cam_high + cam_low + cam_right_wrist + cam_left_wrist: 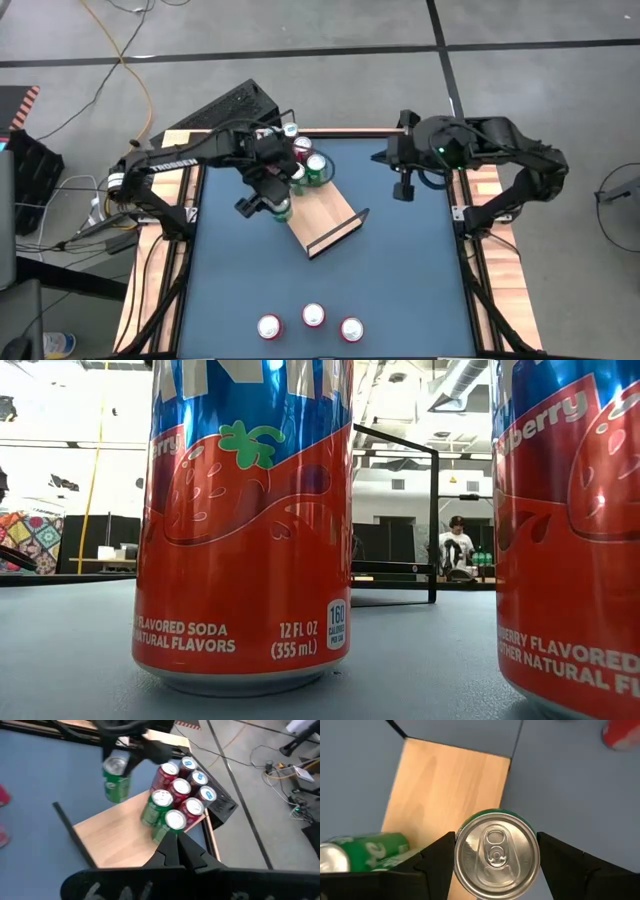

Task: Place canned beverage on shelf
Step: Put the green soda can on the shelf aligned with the other green soda cans

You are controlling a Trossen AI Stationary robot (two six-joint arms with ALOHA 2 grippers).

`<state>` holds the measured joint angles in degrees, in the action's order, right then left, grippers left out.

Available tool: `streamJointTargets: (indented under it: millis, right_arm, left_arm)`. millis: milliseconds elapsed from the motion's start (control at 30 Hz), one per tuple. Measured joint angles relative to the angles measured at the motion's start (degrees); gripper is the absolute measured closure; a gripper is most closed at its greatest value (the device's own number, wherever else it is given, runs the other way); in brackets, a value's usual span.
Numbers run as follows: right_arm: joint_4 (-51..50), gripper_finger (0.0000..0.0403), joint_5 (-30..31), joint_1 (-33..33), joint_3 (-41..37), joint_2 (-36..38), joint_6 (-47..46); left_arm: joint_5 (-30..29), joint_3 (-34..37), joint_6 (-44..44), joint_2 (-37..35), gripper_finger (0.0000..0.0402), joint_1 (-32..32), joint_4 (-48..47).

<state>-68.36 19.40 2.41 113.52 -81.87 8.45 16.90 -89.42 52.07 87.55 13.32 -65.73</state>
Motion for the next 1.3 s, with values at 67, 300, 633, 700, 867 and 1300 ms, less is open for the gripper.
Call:
streamJointTargets:
  millis: [67,300,633,700,867,1300]
  right_arm:
    - [0.84,0.0403,-1.47,-1.17,-1.06,0.09,0.90]
    - [1.23,0.0403,-14.64,-7.94,-1.39,0.28,6.97]
    - [1.55,0.0403,-26.75,-20.51,-1.36,0.03,12.54]
    - [1.56,0.0403,-29.35,-22.38,-1.36,0.02,12.85]
    - [1.51,0.0403,-32.89,-24.88,-1.34,0.02,13.22]
    - [-0.02,0.0403,-33.12,-25.48,-1.34,0.02,13.02]
  left_arm:
    - [-0.03,2.26,2.01,-0.06,0.0162,-0.04,2.66]
    - [-1.05,4.36,12.23,0.71,0.0162,0.42,6.77]
    - [0.88,4.21,15.59,2.90,0.0161,0.55,7.75]
    - [1.11,4.19,14.79,3.66,0.0161,0.46,8.13]
    - [1.23,4.19,14.76,5.32,0.0161,0.52,8.48]
    - [0.57,4.15,13.73,6.38,0.0160,0.33,8.43]
